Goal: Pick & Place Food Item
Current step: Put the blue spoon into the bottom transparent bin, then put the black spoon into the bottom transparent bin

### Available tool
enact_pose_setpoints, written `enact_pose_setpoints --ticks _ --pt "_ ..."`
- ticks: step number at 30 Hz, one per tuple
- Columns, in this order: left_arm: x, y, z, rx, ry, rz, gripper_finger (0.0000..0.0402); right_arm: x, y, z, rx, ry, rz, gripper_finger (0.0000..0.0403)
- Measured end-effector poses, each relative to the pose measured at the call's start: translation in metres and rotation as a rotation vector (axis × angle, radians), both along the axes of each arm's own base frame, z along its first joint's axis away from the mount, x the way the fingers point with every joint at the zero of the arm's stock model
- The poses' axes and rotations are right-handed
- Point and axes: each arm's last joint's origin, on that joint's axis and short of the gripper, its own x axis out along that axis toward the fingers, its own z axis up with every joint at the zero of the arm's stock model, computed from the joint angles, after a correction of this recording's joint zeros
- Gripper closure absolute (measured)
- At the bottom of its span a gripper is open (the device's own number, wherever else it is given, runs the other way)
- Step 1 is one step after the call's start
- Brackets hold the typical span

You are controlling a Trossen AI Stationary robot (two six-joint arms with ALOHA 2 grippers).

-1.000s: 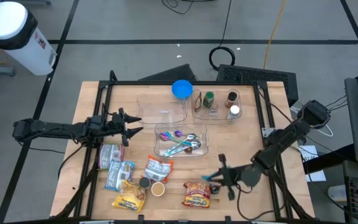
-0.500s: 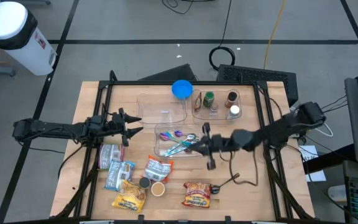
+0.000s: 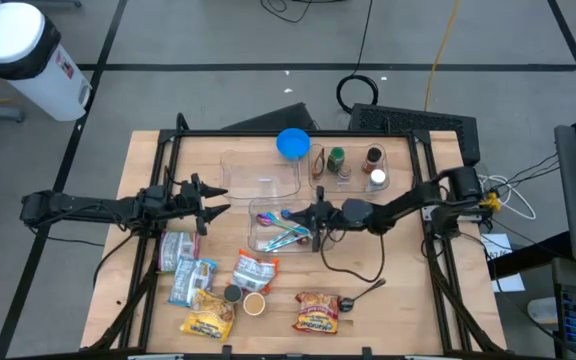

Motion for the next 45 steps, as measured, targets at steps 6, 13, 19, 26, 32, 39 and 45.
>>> enact_pose_setpoints --ticks 6,13,19,26,32,39,45 --pt "0.000 0.000 0.000 0.000 0.000 0.000 0.0160 0.002 -0.009 -0.015 -0.002 0.051 -0.053 0.0390" --pt "0.000 0.000 0.000 0.000 0.000 0.000 0.0160 0.002 -0.010 -0.009 -0.001 0.025 -0.079 0.0295" --pt "0.000 0.000 0.000 0.000 0.000 0.000 0.0160 -0.004 0.003 0.018 -0.026 -0.042 -0.032 0.0210" --pt "0.000 0.000 0.000 0.000 0.000 0.000 0.0160 -0.030 0.050 0.059 -0.178 -0.027 0.126 0.0154" --pt "0.000 0.000 0.000 0.000 0.000 0.000 0.0160 -0.060 0.094 0.073 -0.164 0.054 0.307 0.0136" --pt "0.000 0.000 0.000 0.000 0.000 0.000 0.0160 -0.091 0.139 0.052 -0.127 0.290 0.486 0.0132" --pt "0.000 0.000 0.000 0.000 0.000 0.000 0.0160 -0.119 0.155 0.028 -0.083 0.572 0.426 0.0144"
